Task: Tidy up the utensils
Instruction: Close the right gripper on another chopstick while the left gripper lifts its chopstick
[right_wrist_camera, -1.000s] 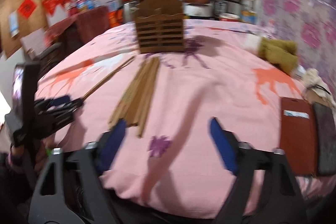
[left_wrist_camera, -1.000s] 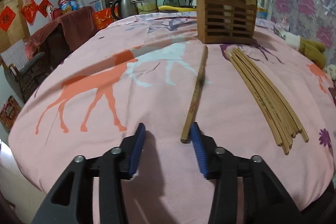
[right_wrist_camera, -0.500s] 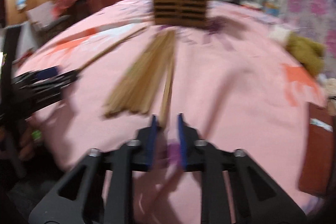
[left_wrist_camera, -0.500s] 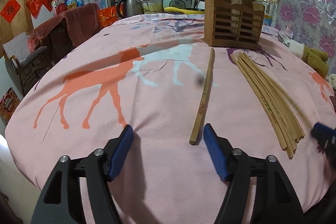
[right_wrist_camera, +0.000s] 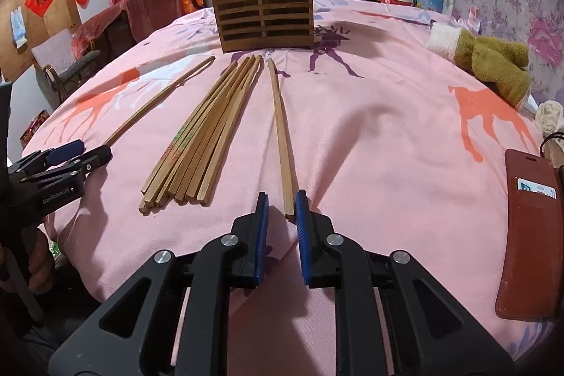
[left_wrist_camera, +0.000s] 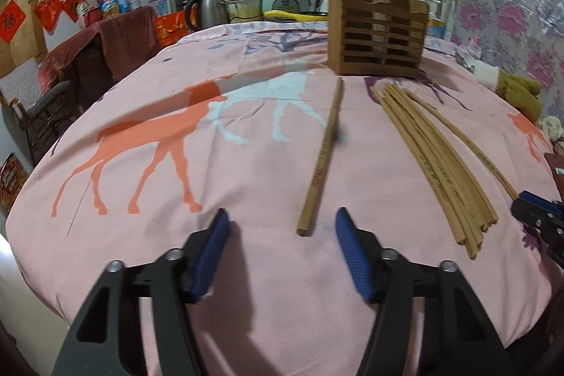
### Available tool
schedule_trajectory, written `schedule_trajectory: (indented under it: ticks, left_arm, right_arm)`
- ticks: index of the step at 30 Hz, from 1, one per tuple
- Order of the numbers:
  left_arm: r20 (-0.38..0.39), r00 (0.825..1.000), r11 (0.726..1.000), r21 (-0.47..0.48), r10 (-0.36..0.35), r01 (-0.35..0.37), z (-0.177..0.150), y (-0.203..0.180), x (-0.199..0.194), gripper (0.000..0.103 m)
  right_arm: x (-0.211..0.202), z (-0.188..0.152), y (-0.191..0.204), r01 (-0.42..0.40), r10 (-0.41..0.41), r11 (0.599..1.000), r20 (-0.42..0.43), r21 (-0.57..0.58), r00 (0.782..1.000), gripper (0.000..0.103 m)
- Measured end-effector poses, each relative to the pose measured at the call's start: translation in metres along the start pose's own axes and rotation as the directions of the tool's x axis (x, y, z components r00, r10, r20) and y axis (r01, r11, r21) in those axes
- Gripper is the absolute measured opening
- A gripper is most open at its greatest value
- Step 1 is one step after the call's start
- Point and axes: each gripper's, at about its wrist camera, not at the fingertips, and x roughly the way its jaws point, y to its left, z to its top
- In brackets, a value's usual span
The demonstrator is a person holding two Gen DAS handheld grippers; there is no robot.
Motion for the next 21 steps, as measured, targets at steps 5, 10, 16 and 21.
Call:
schedule_trajectory:
  ticks: [5,10,16,21]
  left_arm:
    - [0.006,0.999,0.998,0.041,-0.049,0.049,-0.001,-0.009,-0.001,0.029]
    - [-0.003,0.993,0.991,0.057,-0.119,0.119,0.000,-0.015,-0.007,0.006]
    - [0.003,0.992,0.988,0.090,-0.123,0.122,0.001,-0.028,-0.013,0.006]
    - [-0.029,0.990,0.989,0.047,-0.138,0.140,0.001,-0.019,-0.005,0.008]
  right_arm:
    - [-0.001,0.000,-0.002,0.003,-0.003,1.000,0.006,0.005,1.000,0.010]
    - [-0.006,0.000,-0.003,0.007,-0.007,1.000,0.031,0.011,0.999,0.007]
    - [-0.004,0.001,-0.005,-0.011,0.010,1.000,0.020,0.021,1.000,0.008]
    - [0.001,0.000,-0.006,-0.020,0.020,0.999,-0.002,0.025,1.000,0.010]
